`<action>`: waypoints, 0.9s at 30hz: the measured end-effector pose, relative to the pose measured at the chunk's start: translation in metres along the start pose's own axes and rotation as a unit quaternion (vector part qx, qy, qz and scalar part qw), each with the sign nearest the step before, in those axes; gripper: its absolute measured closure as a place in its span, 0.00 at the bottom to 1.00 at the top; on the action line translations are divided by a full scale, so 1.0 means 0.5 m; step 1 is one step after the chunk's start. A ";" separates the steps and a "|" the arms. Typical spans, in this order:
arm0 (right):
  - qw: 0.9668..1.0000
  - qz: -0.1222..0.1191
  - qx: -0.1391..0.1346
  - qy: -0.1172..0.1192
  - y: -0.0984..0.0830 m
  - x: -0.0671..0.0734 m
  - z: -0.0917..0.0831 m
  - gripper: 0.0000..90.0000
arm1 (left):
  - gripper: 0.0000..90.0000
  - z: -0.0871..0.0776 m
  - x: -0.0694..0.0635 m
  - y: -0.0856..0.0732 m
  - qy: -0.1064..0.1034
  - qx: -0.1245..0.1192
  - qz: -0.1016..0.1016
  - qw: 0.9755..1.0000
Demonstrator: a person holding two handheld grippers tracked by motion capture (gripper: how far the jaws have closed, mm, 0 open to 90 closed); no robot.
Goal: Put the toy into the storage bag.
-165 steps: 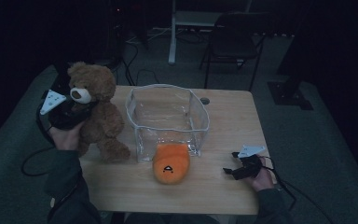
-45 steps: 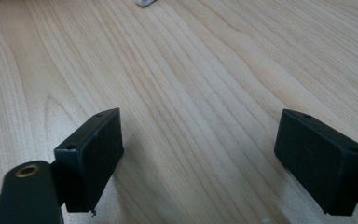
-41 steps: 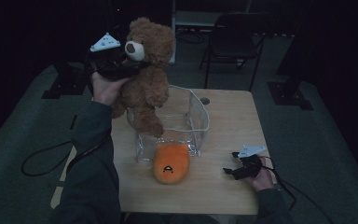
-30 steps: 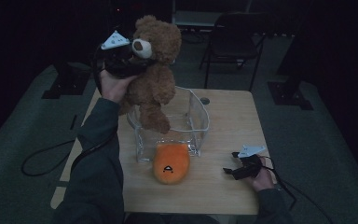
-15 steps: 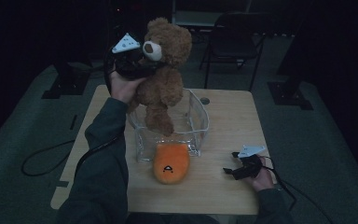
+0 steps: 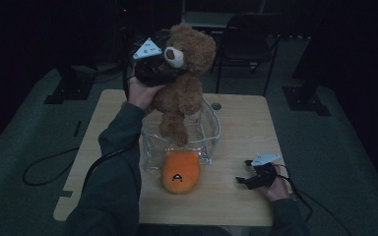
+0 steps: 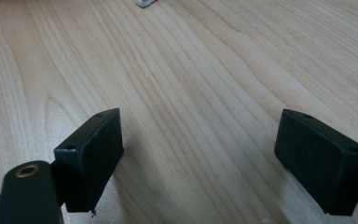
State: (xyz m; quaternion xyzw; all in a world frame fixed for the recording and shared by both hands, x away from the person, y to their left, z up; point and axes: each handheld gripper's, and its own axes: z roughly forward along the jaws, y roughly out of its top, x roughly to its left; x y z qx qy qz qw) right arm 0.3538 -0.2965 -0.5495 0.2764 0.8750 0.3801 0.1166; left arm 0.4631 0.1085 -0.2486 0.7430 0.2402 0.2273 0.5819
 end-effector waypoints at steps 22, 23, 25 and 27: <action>1.000 0.002 0.000 0.001 0.000 0.000 0.000 0.16 | 0.49 0.064 -0.023 -0.026 -0.037 0.021 0.004 0.999; 1.000 0.002 0.000 0.001 0.000 0.000 0.000 0.16 | 0.49 0.066 -0.024 -0.027 -0.037 0.021 0.004 0.999; 1.000 0.002 0.000 0.001 0.000 0.000 0.000 0.16 | 0.49 0.071 -0.026 -0.028 -0.040 0.024 0.005 0.999; 1.000 0.002 0.000 0.001 0.000 0.000 0.000 0.16 | 0.49 0.076 -0.029 -0.030 -0.043 0.028 0.007 0.999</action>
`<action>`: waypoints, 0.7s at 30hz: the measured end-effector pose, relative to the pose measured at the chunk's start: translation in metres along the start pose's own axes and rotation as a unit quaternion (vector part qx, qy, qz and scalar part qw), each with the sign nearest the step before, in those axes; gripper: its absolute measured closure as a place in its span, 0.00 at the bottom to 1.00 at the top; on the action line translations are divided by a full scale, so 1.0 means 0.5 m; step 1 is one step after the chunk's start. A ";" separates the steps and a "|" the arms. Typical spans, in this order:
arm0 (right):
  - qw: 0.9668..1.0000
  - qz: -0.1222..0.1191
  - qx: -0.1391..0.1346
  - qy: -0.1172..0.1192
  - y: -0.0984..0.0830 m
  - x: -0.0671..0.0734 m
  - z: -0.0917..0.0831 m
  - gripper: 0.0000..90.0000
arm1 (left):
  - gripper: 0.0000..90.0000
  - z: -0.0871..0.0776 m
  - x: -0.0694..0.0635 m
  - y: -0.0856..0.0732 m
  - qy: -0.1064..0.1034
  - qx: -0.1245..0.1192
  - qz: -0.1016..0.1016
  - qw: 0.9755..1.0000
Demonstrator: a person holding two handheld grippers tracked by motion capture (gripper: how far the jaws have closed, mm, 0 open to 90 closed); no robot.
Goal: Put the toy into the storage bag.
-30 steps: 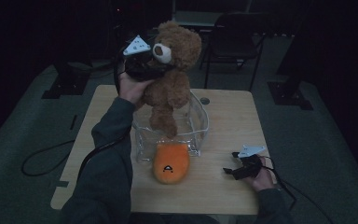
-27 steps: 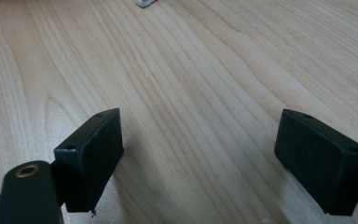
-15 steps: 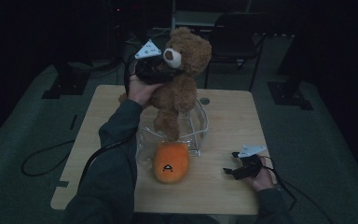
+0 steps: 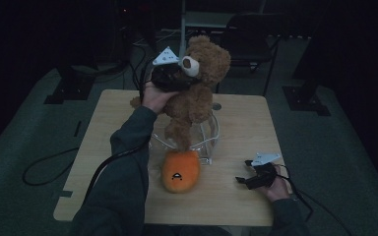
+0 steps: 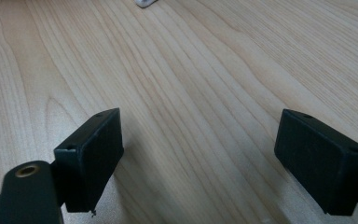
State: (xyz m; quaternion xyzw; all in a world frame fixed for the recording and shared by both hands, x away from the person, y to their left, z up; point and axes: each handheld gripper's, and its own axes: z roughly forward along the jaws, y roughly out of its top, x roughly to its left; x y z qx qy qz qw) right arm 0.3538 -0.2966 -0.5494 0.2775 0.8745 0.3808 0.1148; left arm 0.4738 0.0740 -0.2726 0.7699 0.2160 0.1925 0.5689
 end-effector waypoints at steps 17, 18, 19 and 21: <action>1.000 -0.002 0.000 0.000 0.000 0.000 0.000 0.16 | 0.48 0.041 -0.006 -0.021 -0.028 0.021 -0.002 0.999; 1.000 -0.003 0.000 0.000 0.000 0.000 0.000 0.16 | 0.48 0.044 -0.007 -0.023 -0.029 0.022 -0.003 0.999; 1.000 -0.002 0.000 0.000 0.000 0.000 0.000 0.16 | 0.47 0.046 -0.007 -0.024 -0.031 0.023 -0.004 0.999; 1.000 -0.003 0.000 0.000 0.000 0.000 0.000 0.16 | 0.47 0.051 -0.007 -0.028 -0.031 0.026 -0.005 0.999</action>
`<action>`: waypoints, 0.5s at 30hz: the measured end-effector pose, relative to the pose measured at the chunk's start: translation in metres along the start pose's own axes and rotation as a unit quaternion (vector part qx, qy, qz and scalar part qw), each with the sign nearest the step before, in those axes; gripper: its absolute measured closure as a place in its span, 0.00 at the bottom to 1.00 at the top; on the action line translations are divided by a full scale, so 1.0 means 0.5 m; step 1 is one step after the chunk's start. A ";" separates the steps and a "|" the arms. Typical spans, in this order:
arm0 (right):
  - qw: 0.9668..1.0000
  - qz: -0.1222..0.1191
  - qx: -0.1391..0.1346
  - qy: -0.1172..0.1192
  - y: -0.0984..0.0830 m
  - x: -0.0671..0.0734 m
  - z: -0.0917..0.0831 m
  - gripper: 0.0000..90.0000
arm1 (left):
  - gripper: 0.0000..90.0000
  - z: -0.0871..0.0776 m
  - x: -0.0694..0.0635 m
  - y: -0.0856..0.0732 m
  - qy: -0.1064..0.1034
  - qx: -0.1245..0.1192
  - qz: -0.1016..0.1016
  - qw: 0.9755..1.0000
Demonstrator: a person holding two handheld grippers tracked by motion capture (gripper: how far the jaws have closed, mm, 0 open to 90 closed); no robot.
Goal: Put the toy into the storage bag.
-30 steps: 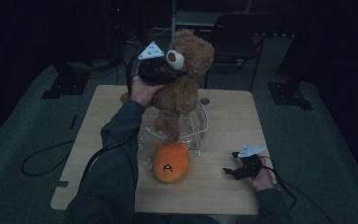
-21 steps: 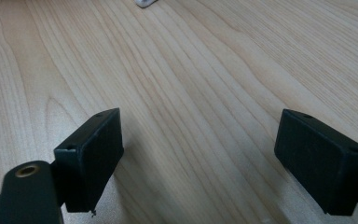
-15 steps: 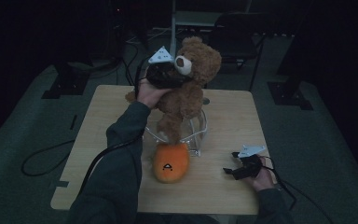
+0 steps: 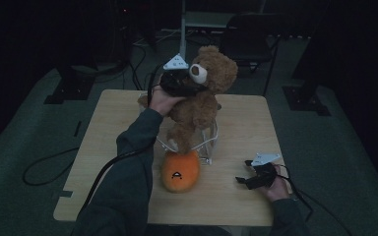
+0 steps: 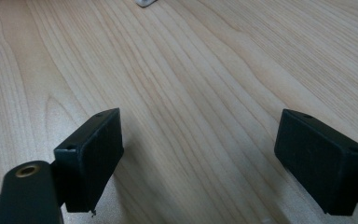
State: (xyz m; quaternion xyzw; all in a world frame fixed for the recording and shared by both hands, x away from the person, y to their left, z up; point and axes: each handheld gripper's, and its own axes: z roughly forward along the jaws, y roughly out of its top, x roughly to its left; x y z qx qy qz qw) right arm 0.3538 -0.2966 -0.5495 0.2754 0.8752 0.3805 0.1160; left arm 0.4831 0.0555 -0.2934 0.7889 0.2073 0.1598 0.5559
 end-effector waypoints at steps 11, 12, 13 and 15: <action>1.000 -0.001 0.001 0.000 0.000 0.000 0.000 0.16 | 0.46 0.026 -0.004 -0.015 -0.013 0.019 -0.002 1.000; 1.000 -0.002 0.001 0.000 0.000 0.000 0.000 0.16 | 0.46 0.028 -0.004 -0.016 -0.014 0.020 -0.002 1.000; 1.000 -0.002 0.000 0.000 0.000 0.000 0.000 0.16 | 0.46 0.029 -0.005 -0.016 -0.016 0.019 -0.002 1.000; 1.000 -0.002 0.001 -0.001 0.000 0.000 0.000 0.16 | 0.46 0.033 -0.008 -0.017 -0.019 0.020 -0.003 1.000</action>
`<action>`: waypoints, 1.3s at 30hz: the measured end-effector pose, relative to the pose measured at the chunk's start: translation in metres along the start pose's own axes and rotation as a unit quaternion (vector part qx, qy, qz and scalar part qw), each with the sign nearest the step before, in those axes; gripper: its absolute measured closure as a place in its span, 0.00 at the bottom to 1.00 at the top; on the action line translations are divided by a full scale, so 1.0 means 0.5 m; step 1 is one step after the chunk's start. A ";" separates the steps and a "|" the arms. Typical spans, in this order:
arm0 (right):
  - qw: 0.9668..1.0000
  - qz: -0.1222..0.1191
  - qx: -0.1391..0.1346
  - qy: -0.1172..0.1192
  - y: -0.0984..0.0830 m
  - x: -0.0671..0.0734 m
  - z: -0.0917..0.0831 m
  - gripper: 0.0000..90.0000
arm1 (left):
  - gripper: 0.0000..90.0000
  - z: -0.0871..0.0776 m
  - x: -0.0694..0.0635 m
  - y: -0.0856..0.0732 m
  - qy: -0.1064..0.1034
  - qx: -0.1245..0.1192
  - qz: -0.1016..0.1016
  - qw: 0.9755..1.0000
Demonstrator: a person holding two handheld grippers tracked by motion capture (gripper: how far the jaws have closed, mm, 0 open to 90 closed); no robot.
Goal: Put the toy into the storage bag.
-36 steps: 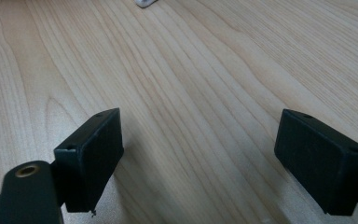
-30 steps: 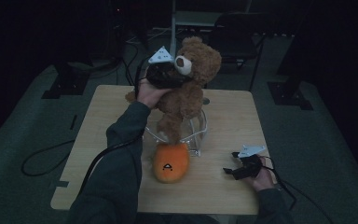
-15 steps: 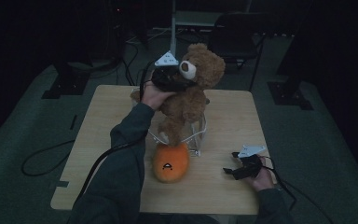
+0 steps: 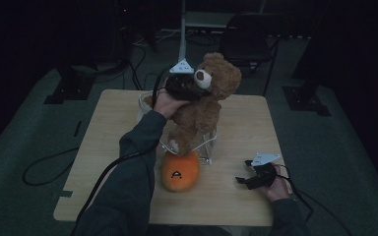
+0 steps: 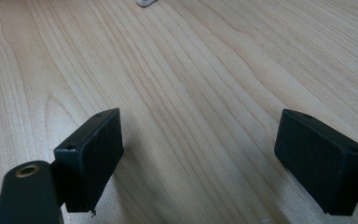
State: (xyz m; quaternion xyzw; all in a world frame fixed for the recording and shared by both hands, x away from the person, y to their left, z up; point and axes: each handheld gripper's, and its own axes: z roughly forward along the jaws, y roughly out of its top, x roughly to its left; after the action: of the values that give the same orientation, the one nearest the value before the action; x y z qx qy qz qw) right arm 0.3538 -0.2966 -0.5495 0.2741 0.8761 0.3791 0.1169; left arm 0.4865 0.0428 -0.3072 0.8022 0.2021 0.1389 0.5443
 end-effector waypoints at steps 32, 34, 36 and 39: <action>1.000 0.001 -0.001 0.001 0.000 0.000 0.000 0.16 | 0.42 0.013 -0.010 0.003 -0.020 0.031 0.003 0.999; 1.000 0.002 -0.001 0.001 0.000 0.000 0.000 0.16 | 0.40 0.013 -0.007 0.002 -0.027 0.034 -0.006 0.999; 1.000 0.001 -0.001 0.001 0.000 0.000 0.000 0.16 | 0.38 0.013 -0.004 0.001 -0.030 0.034 -0.014 0.999; 1.000 0.001 -0.001 0.001 0.000 0.000 0.000 0.16 | 0.34 0.013 -0.001 -0.001 -0.035 0.033 -0.027 0.999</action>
State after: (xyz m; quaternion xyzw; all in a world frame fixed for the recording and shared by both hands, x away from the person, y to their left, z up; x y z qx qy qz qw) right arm 0.3538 -0.2967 -0.5496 0.2747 0.8754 0.3805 0.1161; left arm 0.4891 0.0372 -0.3101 0.8183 0.2089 0.0896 0.5280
